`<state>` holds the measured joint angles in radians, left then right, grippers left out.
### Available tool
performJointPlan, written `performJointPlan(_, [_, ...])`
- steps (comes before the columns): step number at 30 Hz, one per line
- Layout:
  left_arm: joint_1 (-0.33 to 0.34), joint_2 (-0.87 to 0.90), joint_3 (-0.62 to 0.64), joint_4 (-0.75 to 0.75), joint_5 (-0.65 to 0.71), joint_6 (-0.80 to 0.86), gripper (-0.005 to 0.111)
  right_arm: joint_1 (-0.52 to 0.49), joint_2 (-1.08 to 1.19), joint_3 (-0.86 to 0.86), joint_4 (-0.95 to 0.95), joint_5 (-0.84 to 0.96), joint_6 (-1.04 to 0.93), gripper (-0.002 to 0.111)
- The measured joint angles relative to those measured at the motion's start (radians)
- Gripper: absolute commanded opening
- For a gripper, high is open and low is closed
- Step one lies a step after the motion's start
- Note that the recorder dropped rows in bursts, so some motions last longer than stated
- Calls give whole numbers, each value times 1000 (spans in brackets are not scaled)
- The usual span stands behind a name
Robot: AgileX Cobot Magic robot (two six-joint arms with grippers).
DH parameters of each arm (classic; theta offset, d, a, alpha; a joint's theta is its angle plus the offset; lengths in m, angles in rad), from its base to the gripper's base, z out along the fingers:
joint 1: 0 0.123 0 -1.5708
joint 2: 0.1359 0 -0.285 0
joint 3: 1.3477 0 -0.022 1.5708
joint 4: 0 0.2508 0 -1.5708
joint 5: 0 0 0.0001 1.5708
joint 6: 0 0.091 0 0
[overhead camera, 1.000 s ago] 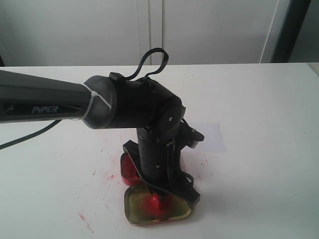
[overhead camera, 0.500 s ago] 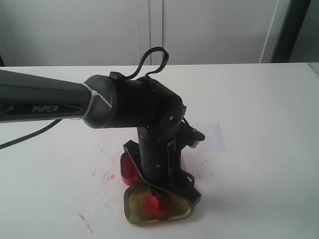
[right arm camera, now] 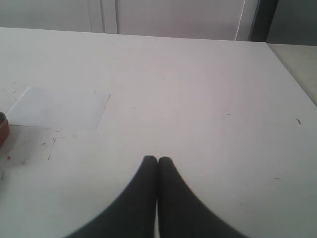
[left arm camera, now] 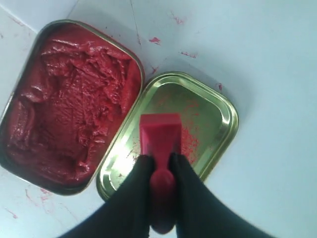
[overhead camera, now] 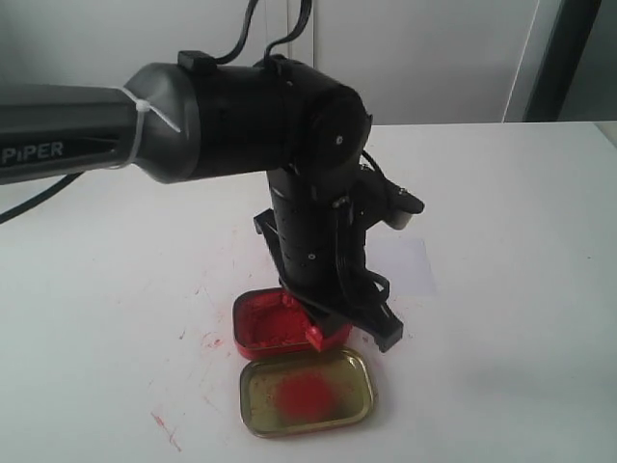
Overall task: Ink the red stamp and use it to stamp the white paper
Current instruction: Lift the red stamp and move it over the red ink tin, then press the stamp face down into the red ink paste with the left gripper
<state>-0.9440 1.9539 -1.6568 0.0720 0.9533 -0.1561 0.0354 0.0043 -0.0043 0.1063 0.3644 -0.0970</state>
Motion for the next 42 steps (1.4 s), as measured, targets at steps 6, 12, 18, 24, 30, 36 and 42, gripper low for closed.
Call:
performJointPlan(6, [35,0,-50,0,20,51,0,0,0,0,0,0,0,0])
performJointPlan(12, [101,0,-58,-1,39,194,0,0,0,0,0,0,0,0])
performJointPlan(18, [163,0,-58,-11,56,367,0,0,0,0,0,0,0,0])
performJointPlan(24, [220,0,-58,-94,56,631,0,0,0,0,0,0,8,0])
performJointPlan(30, [220,98,-58,-105,47,691,0,0,0,0,0,0,25,0])
performJointPlan(36, [220,129,-58,-105,6,728,0,0,0,0,0,0,25,0])
performJointPlan(42, [220,129,-58,-105,-32,769,0,0,0,0,0,0,25,0])
